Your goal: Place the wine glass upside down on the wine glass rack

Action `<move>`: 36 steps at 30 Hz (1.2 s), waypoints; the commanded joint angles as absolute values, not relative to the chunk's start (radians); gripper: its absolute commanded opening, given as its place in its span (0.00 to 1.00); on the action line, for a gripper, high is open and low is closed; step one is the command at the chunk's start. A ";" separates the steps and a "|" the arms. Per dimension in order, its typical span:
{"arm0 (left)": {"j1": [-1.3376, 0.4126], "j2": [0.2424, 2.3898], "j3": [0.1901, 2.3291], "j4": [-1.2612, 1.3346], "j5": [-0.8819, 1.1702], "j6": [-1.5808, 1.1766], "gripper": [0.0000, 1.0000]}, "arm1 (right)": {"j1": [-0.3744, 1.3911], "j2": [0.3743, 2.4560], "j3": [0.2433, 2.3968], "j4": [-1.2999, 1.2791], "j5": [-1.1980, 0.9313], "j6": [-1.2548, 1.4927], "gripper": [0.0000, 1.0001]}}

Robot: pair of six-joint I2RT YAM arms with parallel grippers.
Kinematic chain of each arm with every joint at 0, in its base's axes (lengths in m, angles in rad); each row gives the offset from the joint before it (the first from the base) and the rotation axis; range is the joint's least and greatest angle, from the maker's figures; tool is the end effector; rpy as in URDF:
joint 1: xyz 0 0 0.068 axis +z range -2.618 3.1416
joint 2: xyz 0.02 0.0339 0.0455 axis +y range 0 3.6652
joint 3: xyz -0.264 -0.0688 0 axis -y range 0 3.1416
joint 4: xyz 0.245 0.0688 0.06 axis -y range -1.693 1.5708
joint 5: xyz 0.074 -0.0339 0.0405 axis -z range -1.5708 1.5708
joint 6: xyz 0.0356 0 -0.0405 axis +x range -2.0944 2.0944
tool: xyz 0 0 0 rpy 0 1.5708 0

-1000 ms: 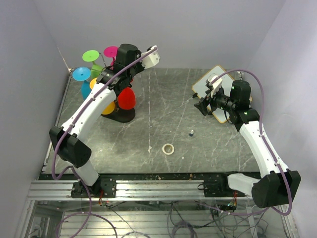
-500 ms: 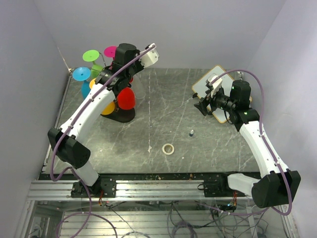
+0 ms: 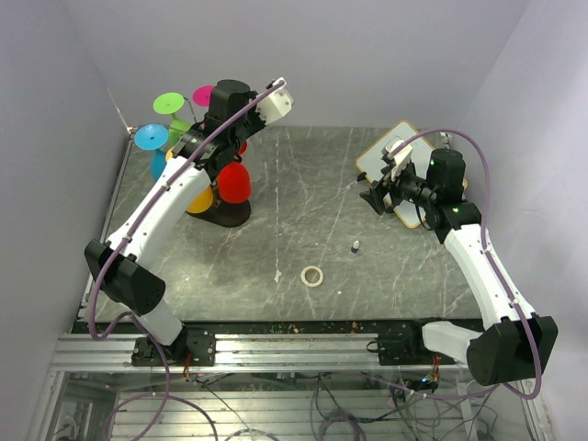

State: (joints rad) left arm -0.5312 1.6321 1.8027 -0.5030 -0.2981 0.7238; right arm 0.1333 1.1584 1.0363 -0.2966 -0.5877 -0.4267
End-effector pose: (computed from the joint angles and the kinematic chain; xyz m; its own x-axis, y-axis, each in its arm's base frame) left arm 0.3239 -0.1782 0.4425 -0.0487 0.7628 -0.6448 0.3698 0.6135 0.6978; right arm 0.2544 0.0540 0.3429 -0.1133 -0.3627 -0.9250 -0.7245 0.6672 -0.1729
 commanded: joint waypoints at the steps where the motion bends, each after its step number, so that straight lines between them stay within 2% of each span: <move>1: -0.538 1.599 1.791 -0.505 -0.270 0.704 0.33 | 0.140 1.157 1.025 -0.269 -0.584 -0.426 0.84; 36: -0.537 1.591 1.812 -0.586 -0.265 0.677 0.34 | 0.139 1.165 1.023 -0.268 -0.583 -0.430 0.84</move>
State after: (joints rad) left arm -0.5312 1.6253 1.7916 -0.5648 -0.2836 0.7013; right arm 0.1333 1.1584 1.0359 -0.2966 -0.5873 -0.4267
